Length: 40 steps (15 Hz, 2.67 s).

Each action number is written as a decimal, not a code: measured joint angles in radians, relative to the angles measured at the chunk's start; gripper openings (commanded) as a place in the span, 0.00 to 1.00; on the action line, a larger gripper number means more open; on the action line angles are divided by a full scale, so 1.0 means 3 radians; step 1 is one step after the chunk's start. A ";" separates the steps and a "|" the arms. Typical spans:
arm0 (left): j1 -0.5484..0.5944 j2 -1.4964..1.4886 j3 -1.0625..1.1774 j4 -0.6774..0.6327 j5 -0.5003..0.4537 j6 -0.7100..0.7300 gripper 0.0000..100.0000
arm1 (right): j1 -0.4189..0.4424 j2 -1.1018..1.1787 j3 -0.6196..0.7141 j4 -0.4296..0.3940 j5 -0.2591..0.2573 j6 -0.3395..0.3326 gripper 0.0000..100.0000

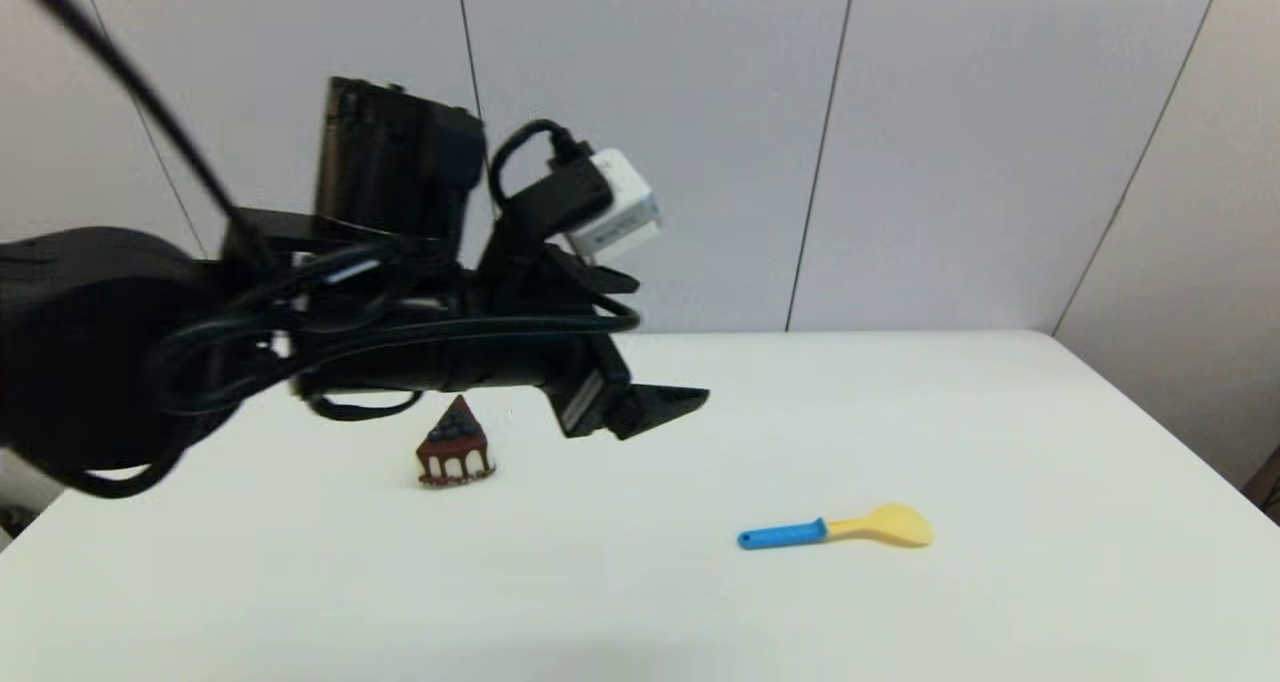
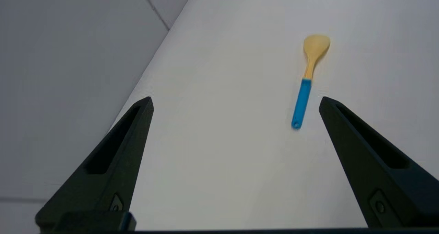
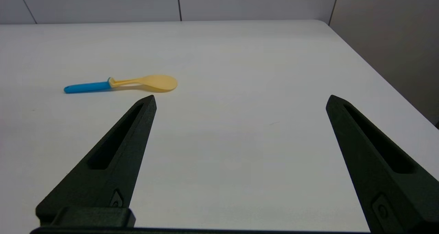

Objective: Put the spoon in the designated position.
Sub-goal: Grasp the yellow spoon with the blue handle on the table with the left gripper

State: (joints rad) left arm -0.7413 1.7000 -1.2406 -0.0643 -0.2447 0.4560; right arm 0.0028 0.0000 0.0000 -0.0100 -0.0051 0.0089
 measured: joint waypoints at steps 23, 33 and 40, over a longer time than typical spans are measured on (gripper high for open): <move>-0.0632 0.2138 -0.1737 0.0759 0.0057 -0.0326 1.00 | 0.0000 0.0000 0.0000 0.0001 0.0000 0.0001 1.00; -0.0530 0.2141 -0.1487 0.0756 -0.0050 -0.0367 1.00 | 0.0000 0.0000 0.0000 -0.0001 0.0001 0.0001 1.00; -0.0481 0.2098 -0.1465 0.0764 -0.0138 -0.0372 1.00 | 0.0000 0.0000 0.0000 -0.0001 0.0000 0.0001 1.00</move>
State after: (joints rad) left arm -0.8855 2.3294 -1.6800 0.1649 -0.2862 0.3443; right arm 0.0028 0.0000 0.0000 -0.0104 -0.0051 0.0091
